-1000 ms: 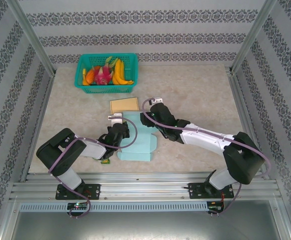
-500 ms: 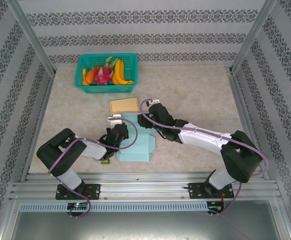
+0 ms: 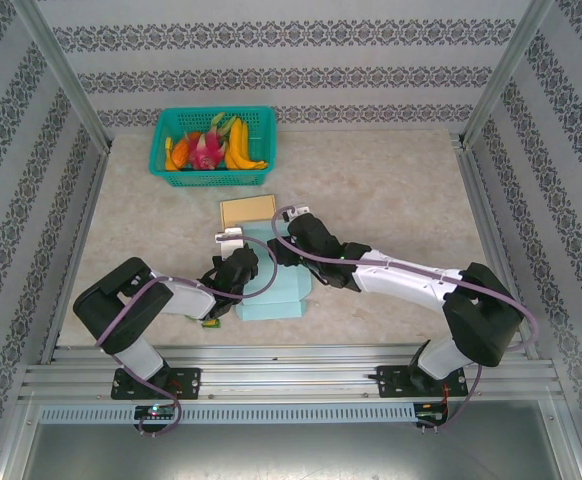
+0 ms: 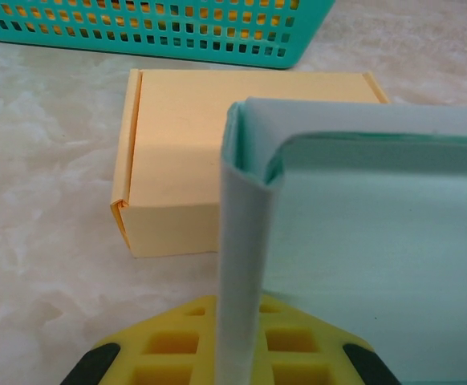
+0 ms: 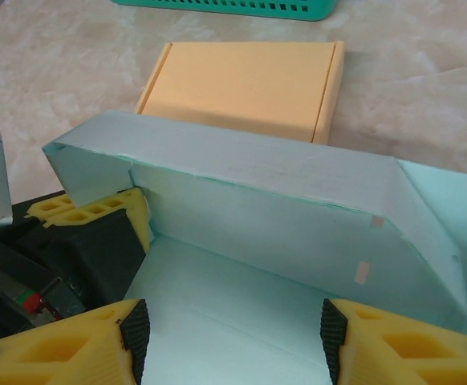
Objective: Fold the paper box
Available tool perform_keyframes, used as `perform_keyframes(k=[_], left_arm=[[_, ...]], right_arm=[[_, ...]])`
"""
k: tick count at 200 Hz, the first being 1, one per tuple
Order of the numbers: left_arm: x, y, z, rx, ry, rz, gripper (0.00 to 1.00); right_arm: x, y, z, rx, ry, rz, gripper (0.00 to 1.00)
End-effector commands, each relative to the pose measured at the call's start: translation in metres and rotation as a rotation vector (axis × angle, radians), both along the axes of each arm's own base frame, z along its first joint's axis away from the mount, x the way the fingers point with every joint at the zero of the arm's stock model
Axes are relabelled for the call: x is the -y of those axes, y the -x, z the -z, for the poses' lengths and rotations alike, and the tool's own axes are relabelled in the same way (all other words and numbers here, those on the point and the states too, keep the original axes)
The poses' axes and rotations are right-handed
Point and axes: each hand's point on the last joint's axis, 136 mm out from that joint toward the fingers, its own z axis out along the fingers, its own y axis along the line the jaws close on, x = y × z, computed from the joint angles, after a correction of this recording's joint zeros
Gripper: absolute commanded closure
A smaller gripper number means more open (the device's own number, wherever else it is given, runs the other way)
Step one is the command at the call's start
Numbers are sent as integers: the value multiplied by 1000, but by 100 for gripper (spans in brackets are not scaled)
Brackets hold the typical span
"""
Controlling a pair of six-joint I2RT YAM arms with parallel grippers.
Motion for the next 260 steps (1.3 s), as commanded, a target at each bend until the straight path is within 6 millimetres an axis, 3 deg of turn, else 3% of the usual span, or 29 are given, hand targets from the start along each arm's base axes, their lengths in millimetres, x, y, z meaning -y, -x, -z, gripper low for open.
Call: perform_keyframes(k=[1,45,94,152,210,260], left_arm=[[3,-2,-20,50,53,-17,100],[1,3,-24,54,66,-4,100],[4,4,-21,46,71,14,100],[9,5,-17,38,76,35,100],[8,3,-16,38,66,22,100],[14,4,-15,43,54,37,100]], right_arm=[[5,-5,-13,32,-19,44,40],[40,-19,-3,34,-19,147,38],[52,-29,-13,50,-118,161,36],[37,-47,-31,73,-150,80,35],[-6,-29,-19,-15,-207,-15,35],[-34,-16,-43,2,-353,-74,35]])
